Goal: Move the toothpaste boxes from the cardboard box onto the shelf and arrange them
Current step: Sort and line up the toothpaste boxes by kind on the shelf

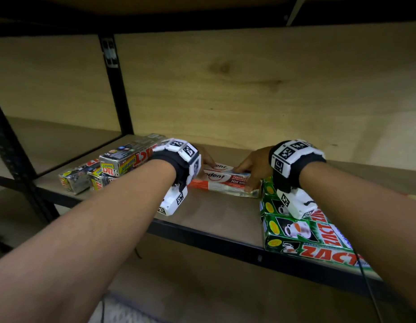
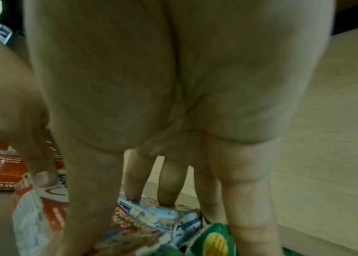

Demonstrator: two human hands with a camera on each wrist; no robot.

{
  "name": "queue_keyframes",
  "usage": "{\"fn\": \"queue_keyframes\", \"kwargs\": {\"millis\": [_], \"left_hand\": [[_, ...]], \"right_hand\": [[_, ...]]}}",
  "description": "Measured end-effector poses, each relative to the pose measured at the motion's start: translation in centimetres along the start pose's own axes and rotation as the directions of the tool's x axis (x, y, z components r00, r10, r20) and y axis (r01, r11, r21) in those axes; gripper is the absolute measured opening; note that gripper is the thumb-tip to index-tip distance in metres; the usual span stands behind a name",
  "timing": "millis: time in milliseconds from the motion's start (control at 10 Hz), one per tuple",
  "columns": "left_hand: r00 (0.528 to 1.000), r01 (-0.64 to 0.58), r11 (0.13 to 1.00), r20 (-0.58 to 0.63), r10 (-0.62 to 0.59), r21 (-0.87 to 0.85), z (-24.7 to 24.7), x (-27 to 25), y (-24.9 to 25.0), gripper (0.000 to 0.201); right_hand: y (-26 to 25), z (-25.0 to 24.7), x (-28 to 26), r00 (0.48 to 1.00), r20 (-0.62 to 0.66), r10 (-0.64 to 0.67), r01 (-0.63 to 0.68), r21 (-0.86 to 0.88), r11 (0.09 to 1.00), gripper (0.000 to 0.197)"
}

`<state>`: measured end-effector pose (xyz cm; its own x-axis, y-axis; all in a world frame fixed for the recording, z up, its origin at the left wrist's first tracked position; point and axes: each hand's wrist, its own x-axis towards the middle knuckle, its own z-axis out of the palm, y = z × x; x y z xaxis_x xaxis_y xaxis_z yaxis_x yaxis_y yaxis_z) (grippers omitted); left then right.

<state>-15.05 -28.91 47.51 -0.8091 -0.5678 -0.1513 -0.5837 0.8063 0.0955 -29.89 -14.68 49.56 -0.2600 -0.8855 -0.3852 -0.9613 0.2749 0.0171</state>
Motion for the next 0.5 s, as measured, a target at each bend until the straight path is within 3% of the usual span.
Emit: {"fn": "queue_keyframes", "kwargs": {"millis": [100,300,400,500], "left_hand": [[0.998,-0.07,0.996,-0.002,0.07,0.052,0.8,2.2,-1.1,0.041],[0.994,-0.1,0.992,-0.039,0.103,0.076,0.7,-0.3,-0.9,0.041],[0.996,-0.053,0.997,-0.068,0.057,0.058,-0.7,-2.8,-1.7,0.038],[0.975,-0.028,0.995,-0.215,0.048,0.096,-3.4,-6.6,-3.0,0.029]], "right_hand": [[0.2,0.1,0.4,1.0,-0.002,-0.002,0.002,-0.005,1.0,0.08],[0.1,0.3,0.1,1.0,-0.019,0.019,-0.019,0.032,0.999,0.079],[-0.7,0.1,-0.2,0.998,-0.032,0.047,-0.047,0.01,0.999,0.075],[-1.4,-0.1,-0.5,0.994,-0.04,0.098,-0.101,-0.057,0.993,0.074]]}}
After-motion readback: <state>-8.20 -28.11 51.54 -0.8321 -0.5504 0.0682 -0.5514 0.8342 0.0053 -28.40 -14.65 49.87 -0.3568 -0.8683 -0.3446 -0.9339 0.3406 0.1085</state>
